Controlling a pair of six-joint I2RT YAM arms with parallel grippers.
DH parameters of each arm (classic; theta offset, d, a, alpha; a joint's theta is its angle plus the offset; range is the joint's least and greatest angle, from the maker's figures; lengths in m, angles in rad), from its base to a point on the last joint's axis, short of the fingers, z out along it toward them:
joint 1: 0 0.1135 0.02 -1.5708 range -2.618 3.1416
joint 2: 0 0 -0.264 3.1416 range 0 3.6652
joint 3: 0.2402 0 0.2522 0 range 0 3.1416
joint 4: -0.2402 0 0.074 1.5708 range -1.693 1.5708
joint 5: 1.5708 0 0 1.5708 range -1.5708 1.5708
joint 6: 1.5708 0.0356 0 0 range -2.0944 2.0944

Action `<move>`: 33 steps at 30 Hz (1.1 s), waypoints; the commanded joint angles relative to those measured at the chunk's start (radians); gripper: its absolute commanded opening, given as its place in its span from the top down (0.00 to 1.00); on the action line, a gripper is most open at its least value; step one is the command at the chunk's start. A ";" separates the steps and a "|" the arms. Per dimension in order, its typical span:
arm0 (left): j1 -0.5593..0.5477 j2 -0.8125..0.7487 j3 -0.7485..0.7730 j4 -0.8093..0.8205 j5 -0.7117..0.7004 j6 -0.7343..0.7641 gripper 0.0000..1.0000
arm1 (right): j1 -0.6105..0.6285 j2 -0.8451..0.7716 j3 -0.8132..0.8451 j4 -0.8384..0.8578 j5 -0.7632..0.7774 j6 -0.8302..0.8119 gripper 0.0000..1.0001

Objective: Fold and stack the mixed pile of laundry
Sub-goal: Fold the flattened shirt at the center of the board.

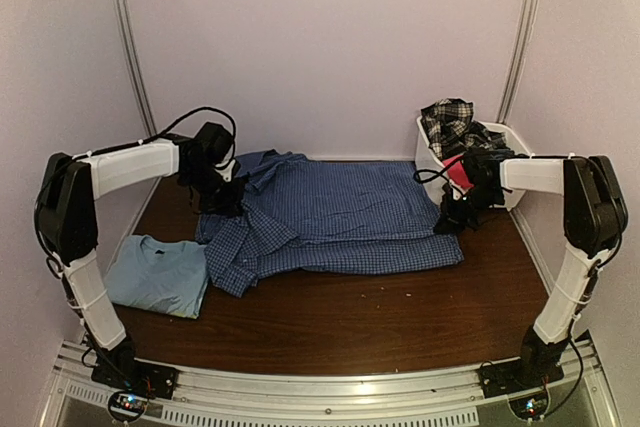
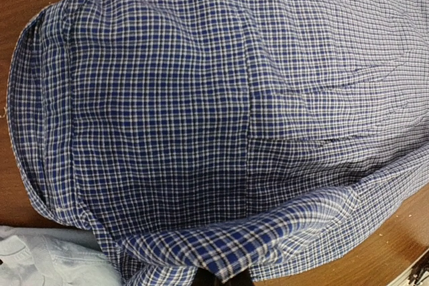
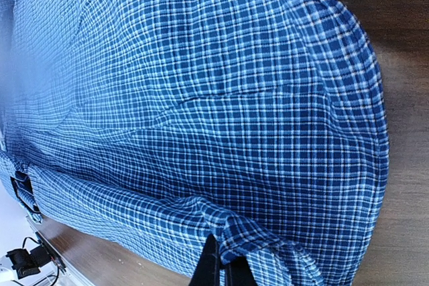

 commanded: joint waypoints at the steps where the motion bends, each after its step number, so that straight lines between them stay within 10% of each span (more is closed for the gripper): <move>1: 0.006 0.026 0.061 0.044 0.001 0.046 1.00 | -0.007 -0.025 -0.007 0.030 0.030 0.014 1.00; 33: 0.008 0.061 -0.214 0.123 0.053 0.112 0.92 | 0.099 -0.040 -0.312 0.139 0.063 0.064 1.00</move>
